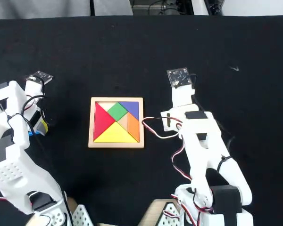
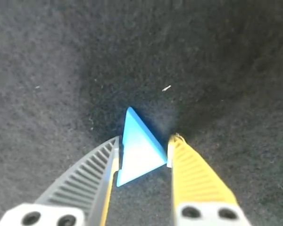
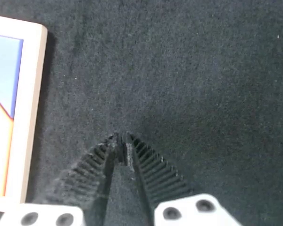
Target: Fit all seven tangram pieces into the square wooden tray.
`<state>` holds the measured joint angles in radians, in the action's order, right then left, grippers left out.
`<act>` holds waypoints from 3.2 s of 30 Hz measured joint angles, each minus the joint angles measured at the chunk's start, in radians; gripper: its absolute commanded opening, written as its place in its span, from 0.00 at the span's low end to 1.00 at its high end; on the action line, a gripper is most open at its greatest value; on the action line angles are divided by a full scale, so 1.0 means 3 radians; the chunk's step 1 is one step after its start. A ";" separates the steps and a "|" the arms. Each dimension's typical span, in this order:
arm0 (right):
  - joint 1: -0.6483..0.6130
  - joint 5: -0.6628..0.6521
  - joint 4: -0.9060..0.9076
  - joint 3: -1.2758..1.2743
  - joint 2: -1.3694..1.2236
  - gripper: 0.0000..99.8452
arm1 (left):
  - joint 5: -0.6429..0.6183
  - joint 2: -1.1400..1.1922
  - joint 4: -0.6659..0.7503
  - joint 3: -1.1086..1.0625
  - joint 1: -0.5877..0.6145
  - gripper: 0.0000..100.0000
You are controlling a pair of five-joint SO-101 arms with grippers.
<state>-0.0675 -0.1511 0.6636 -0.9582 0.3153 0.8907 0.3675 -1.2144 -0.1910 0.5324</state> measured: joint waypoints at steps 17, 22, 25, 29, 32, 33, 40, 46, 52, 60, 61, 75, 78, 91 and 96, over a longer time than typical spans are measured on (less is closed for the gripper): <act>0.0000 0.0000 0.0000 0.0000 0.0000 0.01 | -0.0020 -0.0869 -0.0210 0.0031 -0.0736 0.13; 0.0072 -0.0005 0.0000 0.0000 0.0000 0.01 | 0.0107 -0.0936 -0.0210 0.0102 -0.1391 0.13; 0.0179 -0.0005 0.0000 0.0000 0.0000 0.01 | 0.0312 -0.0875 -0.0210 0.0230 -0.1816 0.13; 0.0348 -0.0005 0.0000 0.0000 0.0000 0.01 | 0.0496 -0.0557 -0.0153 0.0465 -0.2128 0.13; 0.0414 -0.0005 0.0000 0.0000 0.0000 0.01 | 0.0522 -0.0281 -0.0010 0.0629 -0.2163 0.13; 0.0425 -0.0005 -0.0010 0.0000 0.0000 0.01 | 0.0532 -0.0199 0.0010 0.0670 -0.2174 0.13; 0.0419 -0.0005 -0.0072 0.0000 0.0000 0.01 | 0.0532 0.0092 0.0036 0.0839 -0.2215 0.13; 0.0419 -0.0005 -0.0072 0.0000 0.0000 0.01 | 0.0532 0.0092 0.0066 0.0859 -0.2209 0.15; 0.0419 -0.0005 -0.0072 0.0000 0.0000 0.01 | 0.0624 0.0092 0.0066 0.0859 -0.2209 0.26; 0.0419 -0.0005 -0.0072 0.0000 0.0000 0.01 | 0.0655 0.0092 0.0066 0.0859 -0.2209 0.26; 0.0419 -0.0005 -0.0072 0.0000 0.0000 0.01 | 0.0655 0.0092 0.0066 0.0864 -0.2209 0.26; 0.0419 -0.0005 -0.0072 0.0000 0.0000 0.01 | 0.0143 0.0312 0.0665 0.1171 -0.1713 0.26; 0.0419 -0.0005 -0.0072 0.0000 0.0000 0.01 | 0.0046 0.0409 0.0711 0.1161 -0.1708 0.26; 0.0419 -0.0005 -0.0072 0.0000 0.0000 0.01 | 0.0000 0.0430 0.0445 0.1151 -0.1913 0.26; 0.0419 -0.0005 -0.0072 0.0000 0.0000 0.01 | -0.0220 0.0317 0.0245 0.1330 -0.1805 0.26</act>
<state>0.0583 -0.1527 0.6421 -0.9582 0.3153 0.8247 0.4626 -1.1408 0.2079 -0.0092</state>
